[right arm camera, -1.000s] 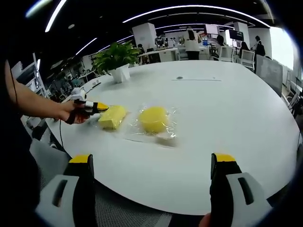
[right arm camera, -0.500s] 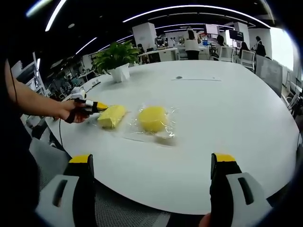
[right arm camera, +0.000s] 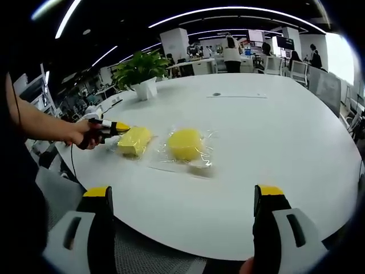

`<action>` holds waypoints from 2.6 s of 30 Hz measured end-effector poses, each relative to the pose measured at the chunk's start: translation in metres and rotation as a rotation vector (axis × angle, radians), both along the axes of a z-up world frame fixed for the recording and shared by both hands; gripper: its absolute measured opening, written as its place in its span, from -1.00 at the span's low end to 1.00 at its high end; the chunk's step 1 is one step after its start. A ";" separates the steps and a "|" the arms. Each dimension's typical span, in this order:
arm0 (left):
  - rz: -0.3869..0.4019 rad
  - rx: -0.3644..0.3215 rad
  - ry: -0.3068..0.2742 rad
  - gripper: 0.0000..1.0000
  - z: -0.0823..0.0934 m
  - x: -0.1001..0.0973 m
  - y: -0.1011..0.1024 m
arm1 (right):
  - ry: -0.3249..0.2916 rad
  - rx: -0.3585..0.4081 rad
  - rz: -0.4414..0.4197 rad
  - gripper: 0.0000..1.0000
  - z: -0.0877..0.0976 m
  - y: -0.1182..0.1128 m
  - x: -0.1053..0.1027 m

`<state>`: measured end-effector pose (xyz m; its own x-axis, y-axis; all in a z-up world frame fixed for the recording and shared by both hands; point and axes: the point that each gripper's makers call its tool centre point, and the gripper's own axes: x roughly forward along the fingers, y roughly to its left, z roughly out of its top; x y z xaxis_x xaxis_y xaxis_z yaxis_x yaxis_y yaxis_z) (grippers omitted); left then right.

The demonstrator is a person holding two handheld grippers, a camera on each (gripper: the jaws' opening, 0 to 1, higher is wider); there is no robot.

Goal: Compare the silicone blocks by pressing each to a similar depth, holding the contact briefly, and releasing to observe deformation and rebound differences across the visible hardness samples.

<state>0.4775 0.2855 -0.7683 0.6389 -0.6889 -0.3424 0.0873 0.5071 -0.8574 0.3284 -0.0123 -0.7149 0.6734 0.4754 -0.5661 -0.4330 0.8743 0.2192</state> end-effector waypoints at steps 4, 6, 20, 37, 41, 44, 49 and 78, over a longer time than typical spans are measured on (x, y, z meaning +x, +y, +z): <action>-0.012 -0.029 -0.031 -1.00 0.017 0.001 -0.003 | 0.000 0.001 0.006 0.93 0.000 0.001 0.000; -0.013 -0.029 -0.047 -1.00 0.023 0.002 -0.002 | -0.001 0.000 0.010 0.93 0.000 0.001 0.001; -0.129 0.159 -0.258 -1.00 0.063 -0.013 -0.015 | -0.021 0.000 0.037 0.93 0.006 0.008 0.008; -0.132 0.246 -0.453 -1.00 0.134 -0.011 -0.009 | -0.053 0.024 0.082 0.93 0.018 0.024 0.017; -0.122 0.236 -0.494 -1.00 0.154 -0.010 -0.005 | -0.074 0.035 0.088 0.93 0.026 0.028 0.018; -0.116 0.196 -0.515 -1.00 0.169 -0.010 -0.005 | -0.088 0.042 0.094 0.93 0.030 0.030 0.020; -0.102 0.141 -0.528 -1.00 0.189 -0.012 -0.003 | -0.115 0.062 0.109 0.93 0.036 0.034 0.022; -0.162 0.075 -0.670 -1.00 0.274 -0.032 -0.015 | -0.281 0.221 0.173 0.93 0.132 0.049 0.069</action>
